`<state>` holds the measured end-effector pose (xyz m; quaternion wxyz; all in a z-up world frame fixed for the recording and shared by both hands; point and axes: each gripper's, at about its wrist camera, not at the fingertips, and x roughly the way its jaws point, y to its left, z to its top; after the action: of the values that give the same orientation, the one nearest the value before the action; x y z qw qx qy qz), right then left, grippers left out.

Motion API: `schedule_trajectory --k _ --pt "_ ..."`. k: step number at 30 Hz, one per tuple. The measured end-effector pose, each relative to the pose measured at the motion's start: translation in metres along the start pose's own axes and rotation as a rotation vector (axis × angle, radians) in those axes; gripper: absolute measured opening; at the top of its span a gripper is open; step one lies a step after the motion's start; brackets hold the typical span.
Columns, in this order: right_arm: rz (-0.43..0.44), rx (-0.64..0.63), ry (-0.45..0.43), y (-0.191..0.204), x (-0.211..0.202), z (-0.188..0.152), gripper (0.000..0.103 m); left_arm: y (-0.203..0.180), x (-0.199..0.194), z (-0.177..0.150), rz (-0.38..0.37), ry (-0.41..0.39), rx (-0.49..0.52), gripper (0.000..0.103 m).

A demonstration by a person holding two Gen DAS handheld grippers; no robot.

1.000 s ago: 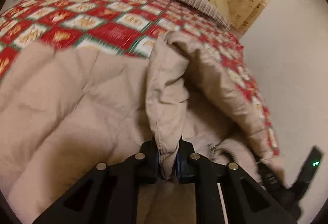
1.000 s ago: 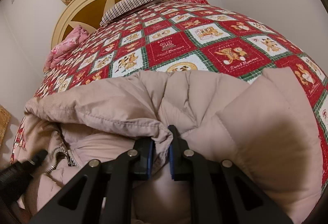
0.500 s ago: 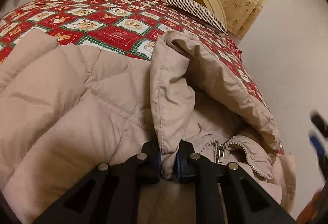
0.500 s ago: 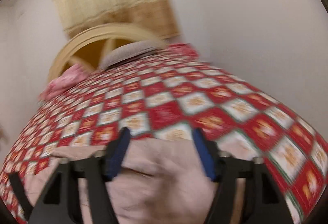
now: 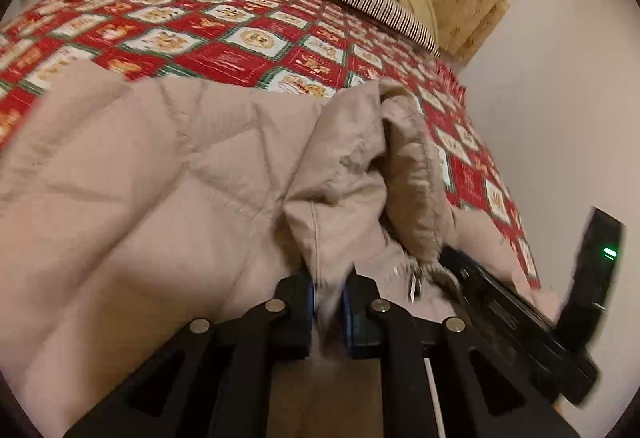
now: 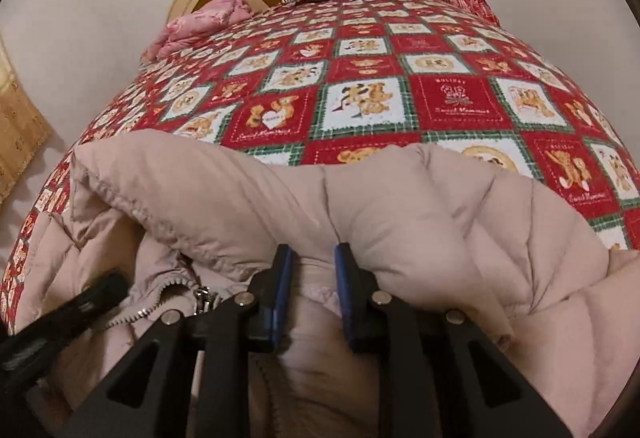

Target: Fold large clothes

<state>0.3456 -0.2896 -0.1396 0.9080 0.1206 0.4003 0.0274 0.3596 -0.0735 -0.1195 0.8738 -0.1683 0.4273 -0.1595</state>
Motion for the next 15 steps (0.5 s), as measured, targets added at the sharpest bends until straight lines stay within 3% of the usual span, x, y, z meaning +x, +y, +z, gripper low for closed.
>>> schedule_trajectory --k 4,7,12,14,15 --pt "-0.01 -0.015 -0.01 0.006 0.001 -0.002 0.023 -0.014 -0.067 -0.005 0.073 -0.137 0.092 0.012" --pt "-0.003 -0.01 -0.013 0.006 0.002 0.004 0.023 -0.038 -0.083 0.025 0.01 -0.195 0.141 0.013" --pt "-0.018 -0.023 -0.019 0.007 0.001 0.001 0.024 -0.094 -0.033 0.081 0.048 -0.242 0.265 0.013" --pt "-0.014 -0.021 -0.022 0.007 0.0 0.001 0.024 -0.098 0.001 0.085 0.114 -0.19 0.292 0.013" --pt "-0.007 -0.017 -0.024 0.006 0.0 0.0 0.024 -0.088 0.03 0.084 0.188 -0.095 0.285 0.013"
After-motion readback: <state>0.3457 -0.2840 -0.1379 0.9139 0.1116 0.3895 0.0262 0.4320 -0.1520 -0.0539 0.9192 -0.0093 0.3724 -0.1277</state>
